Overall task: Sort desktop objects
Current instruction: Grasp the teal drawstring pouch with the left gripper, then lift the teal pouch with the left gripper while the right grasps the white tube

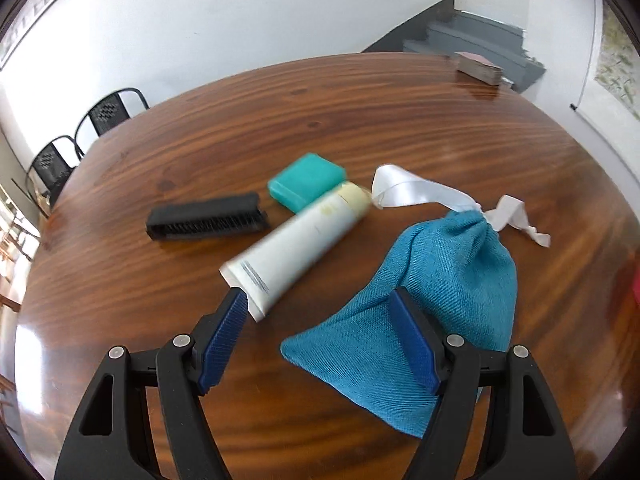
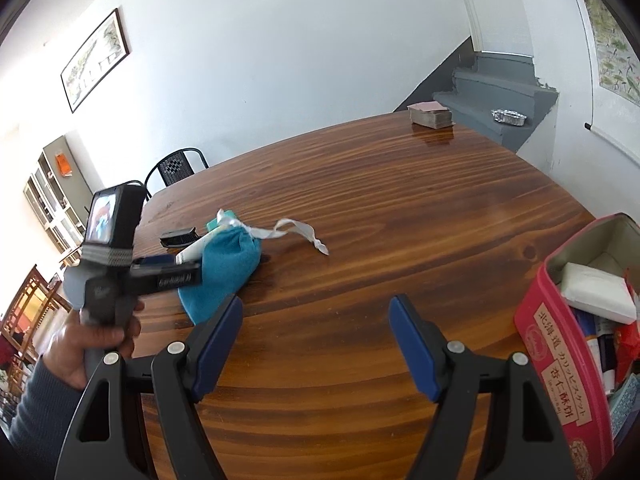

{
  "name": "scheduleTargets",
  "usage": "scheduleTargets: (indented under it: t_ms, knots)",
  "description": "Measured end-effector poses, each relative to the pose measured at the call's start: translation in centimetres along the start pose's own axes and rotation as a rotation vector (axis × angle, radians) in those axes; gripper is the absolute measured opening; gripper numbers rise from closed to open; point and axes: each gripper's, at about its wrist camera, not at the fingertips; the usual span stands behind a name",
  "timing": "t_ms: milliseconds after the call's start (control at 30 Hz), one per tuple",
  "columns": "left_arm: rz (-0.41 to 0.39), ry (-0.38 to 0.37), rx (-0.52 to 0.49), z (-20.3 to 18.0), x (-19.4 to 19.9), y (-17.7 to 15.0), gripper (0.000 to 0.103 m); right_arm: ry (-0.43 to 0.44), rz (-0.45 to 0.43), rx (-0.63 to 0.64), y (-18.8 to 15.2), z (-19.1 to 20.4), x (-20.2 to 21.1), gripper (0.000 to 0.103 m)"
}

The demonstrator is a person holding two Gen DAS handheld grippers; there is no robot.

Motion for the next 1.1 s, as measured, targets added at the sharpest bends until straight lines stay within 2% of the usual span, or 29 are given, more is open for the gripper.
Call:
scheduleTargets:
  t_ms: [167,300,433,567,700,800,1100]
  knots:
    - [0.011,-0.070,-0.013,-1.3,1.6,-1.5,0.076,0.001,0.006,-0.010,-0.1,-0.1,-0.1,0.079]
    - [-0.044,-0.066,0.002,-2.0,3.7,-2.1,0.076,0.007,0.001,-0.011,-0.1,-0.1,0.2,0.079]
    - [-0.102,-0.156,0.083,-1.9,5.8,-2.0,0.076,0.020,0.011,-0.027,-0.1,-0.3,0.1,0.079]
    - [-0.089,-0.219,0.044,-3.6,5.3,-1.6,0.076,0.020,0.006,-0.026,-0.2,-0.3,0.4,0.079]
    - [-0.056,-0.153,-0.061,-6.5,3.3,-1.5,0.076,0.015,0.006,-0.025,-0.2,-0.3,0.4,0.079]
    - [-0.028,-0.123,-0.096,-7.5,1.9,-1.5,0.076,0.011,0.007,-0.036,-0.2,-0.5,0.4,0.079]
    - [0.001,-0.148,-0.058,-7.4,0.2,-1.0,0.076,0.002,0.018,-0.026,-0.3,-0.4,0.1,0.079]
Point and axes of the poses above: each gripper's, at about its wrist camera, not at the fingertips, and x roughly against the way its jaws point, z to its left, y to its top, and after that the axes turned 8 degrees about -y, right-handed
